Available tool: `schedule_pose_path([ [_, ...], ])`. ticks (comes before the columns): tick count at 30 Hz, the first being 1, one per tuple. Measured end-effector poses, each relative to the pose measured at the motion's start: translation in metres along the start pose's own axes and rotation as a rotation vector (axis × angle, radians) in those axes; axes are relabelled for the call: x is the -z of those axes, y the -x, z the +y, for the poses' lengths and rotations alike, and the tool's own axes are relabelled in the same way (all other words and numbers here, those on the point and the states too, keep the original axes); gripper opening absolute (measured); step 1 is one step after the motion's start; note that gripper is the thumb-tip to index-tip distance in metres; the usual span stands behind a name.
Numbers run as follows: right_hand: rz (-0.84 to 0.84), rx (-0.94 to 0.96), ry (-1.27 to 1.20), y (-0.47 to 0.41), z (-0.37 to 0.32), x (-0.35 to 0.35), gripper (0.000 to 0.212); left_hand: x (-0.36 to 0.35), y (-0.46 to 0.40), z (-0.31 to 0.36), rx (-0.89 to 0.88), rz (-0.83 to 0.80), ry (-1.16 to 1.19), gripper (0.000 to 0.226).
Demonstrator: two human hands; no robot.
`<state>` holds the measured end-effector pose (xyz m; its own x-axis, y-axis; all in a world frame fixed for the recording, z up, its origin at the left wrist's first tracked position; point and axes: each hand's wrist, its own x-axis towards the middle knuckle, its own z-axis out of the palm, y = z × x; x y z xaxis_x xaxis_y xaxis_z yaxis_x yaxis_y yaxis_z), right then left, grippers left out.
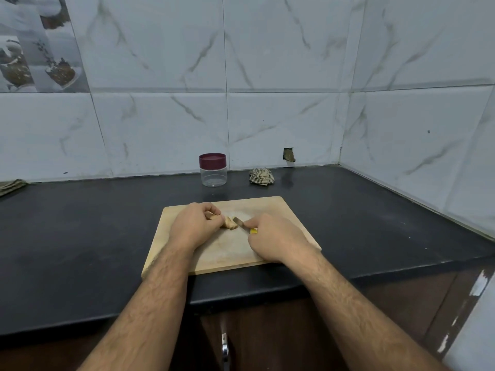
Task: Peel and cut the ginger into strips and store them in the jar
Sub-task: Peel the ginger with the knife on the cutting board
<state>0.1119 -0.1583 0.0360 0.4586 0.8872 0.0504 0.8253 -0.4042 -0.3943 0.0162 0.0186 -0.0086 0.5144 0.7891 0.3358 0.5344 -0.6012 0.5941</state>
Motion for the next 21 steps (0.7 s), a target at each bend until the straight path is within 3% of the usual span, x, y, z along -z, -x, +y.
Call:
schedule_pose_path([
  [21, 0.043, -0.033, 0.029, 0.003, -0.009, -0.013, 0.053, -0.003, -0.002, -0.005, -0.007, -0.011, 0.032, 0.014],
])
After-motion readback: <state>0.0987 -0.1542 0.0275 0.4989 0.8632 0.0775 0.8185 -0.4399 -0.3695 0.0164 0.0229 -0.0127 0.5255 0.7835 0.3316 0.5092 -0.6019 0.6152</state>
